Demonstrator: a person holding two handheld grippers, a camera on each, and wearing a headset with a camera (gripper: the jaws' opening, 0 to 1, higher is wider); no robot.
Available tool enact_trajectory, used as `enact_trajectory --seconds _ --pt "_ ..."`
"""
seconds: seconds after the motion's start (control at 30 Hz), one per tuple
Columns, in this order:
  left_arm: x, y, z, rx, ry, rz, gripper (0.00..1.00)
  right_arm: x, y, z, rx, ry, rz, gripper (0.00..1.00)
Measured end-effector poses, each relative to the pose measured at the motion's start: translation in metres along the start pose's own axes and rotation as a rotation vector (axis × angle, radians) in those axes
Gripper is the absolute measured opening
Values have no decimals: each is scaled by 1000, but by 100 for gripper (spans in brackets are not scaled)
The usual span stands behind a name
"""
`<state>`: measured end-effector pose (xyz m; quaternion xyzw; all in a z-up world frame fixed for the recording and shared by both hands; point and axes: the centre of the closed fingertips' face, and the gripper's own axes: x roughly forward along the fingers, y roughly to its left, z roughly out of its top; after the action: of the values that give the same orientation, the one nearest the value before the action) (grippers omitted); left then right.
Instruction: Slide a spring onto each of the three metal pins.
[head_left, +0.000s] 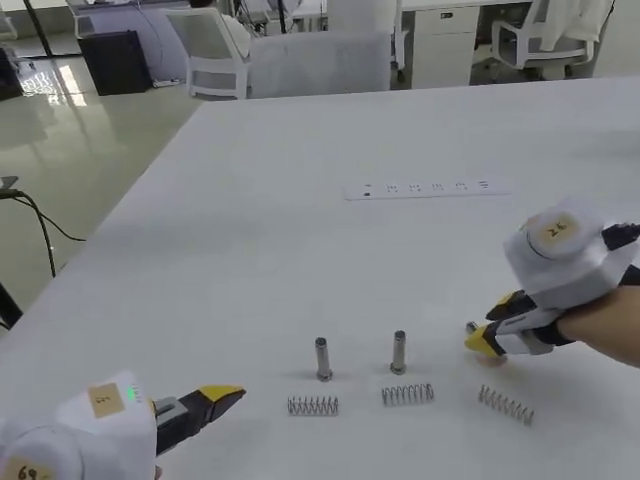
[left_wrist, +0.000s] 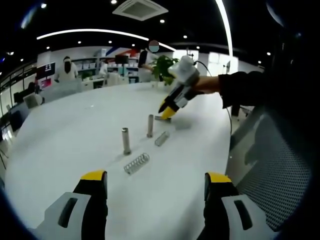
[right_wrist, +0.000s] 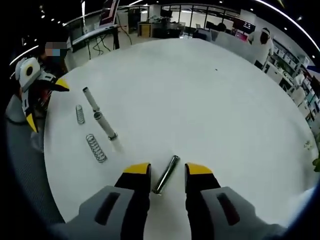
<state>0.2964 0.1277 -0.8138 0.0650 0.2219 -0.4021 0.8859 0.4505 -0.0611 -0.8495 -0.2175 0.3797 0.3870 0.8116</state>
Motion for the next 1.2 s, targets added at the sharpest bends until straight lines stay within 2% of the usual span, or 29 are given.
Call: enact_trajectory --seconds 0.53,0.9,1.0,1.2 --pt "-1 1 -1 -6 3 5 75 13 -3 -3 68 35 -33 14" --pt "0 -1 -1 -8 8 -2 75 16 -6 -1 86 33 -48 12" --pt "0 -1 -1 -8 8 -2 75 17 -5 -1 118 32 -36 10" --pt "0 0 -1 -11 6 1 75 17 -6 -1 139 29 -46 9"
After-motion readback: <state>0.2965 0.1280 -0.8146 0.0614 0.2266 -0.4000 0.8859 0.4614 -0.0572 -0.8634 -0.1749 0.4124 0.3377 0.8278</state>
